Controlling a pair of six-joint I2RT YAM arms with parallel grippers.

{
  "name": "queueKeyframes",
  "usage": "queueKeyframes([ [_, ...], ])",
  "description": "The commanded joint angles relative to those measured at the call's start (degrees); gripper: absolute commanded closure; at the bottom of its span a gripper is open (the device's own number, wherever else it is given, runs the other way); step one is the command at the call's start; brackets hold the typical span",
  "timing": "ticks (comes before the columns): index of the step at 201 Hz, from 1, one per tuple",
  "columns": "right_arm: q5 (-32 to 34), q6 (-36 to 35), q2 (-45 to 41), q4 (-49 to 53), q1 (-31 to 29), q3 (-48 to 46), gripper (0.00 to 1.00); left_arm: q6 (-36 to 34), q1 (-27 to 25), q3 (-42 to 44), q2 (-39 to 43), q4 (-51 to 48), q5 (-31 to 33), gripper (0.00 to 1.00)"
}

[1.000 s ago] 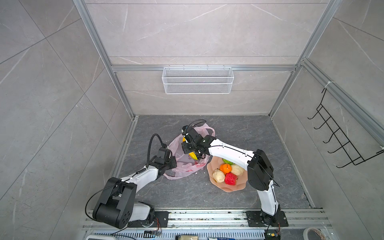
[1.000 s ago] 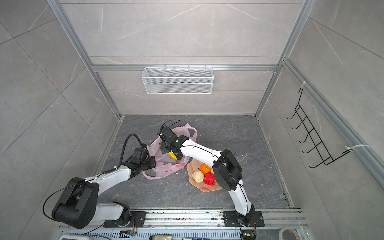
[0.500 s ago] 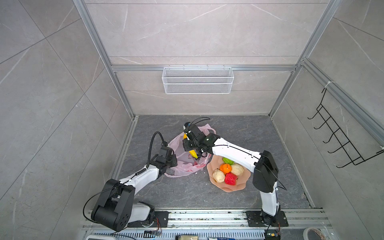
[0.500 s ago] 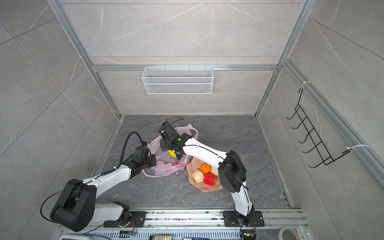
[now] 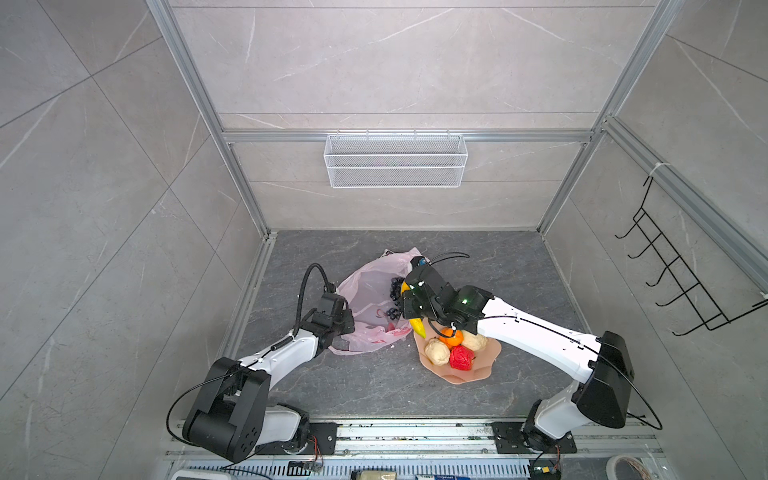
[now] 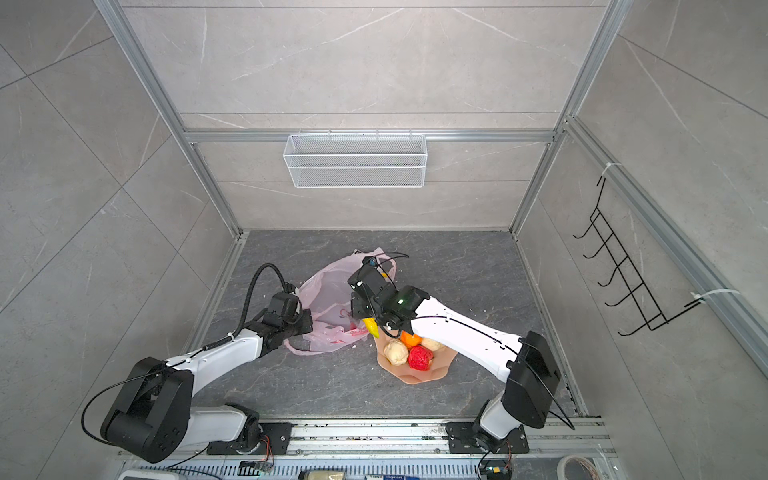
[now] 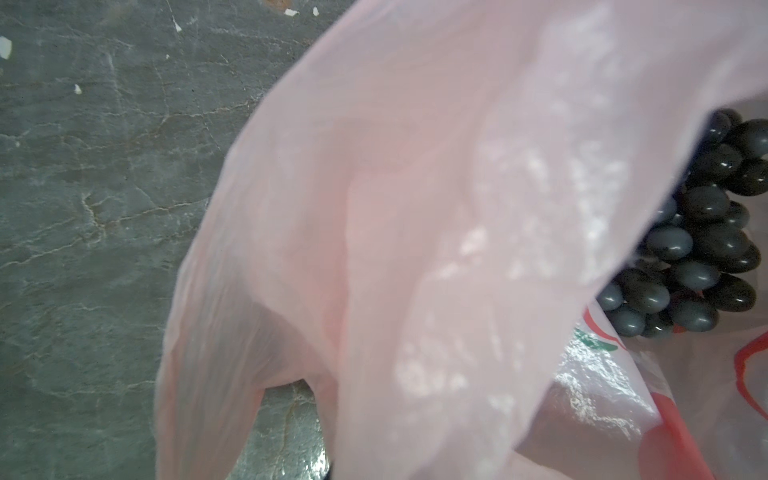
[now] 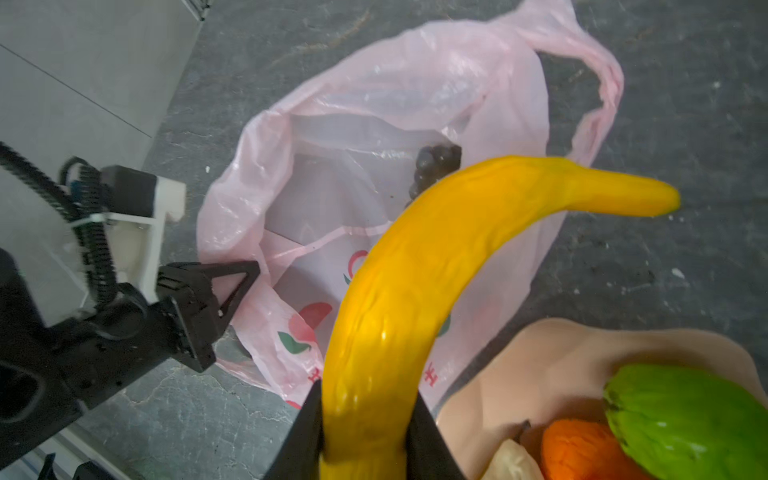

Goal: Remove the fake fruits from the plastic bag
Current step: 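Lift the banana out of the bag and carry it over the peach bowl, then lower the banana into the bowl and open the right gripper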

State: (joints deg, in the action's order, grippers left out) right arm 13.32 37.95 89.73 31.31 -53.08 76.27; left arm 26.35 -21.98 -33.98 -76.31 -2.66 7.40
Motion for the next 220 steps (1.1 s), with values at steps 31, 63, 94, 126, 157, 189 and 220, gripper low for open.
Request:
queueKeyframes([
  [31,2.6,9.0,-3.5,3.1,-1.0,-7.3,0.91,-1.2,0.0,-1.6,0.6,-0.7,-0.1,1.0],
  [63,3.6,14.8,-3.7,1.6,-1.2,-10.8,0.91,-1.0,0.0,-1.6,0.2,-0.7,-0.3,1.0],
  [94,5.2,19.3,-2.3,1.9,-1.3,-11.1,0.91,-1.1,0.0,-1.8,-0.2,-0.7,-0.2,1.0],
  [126,5.4,22.5,-0.7,2.0,-1.3,-11.6,0.91,-1.1,0.0,-1.7,-0.4,-0.8,-0.1,1.0],
  [157,5.5,22.9,0.4,2.3,-1.4,-11.6,0.91,-1.1,0.0,-1.8,-0.6,-0.7,0.0,1.0],
  [189,5.4,22.0,2.8,2.8,-1.5,-10.1,0.92,-1.0,0.0,-1.8,-0.7,-0.7,-0.1,1.0],
  [220,7.0,20.2,4.8,4.8,-1.5,-8.2,0.92,-1.1,-0.1,-1.8,-0.6,-0.8,0.1,1.0],
])
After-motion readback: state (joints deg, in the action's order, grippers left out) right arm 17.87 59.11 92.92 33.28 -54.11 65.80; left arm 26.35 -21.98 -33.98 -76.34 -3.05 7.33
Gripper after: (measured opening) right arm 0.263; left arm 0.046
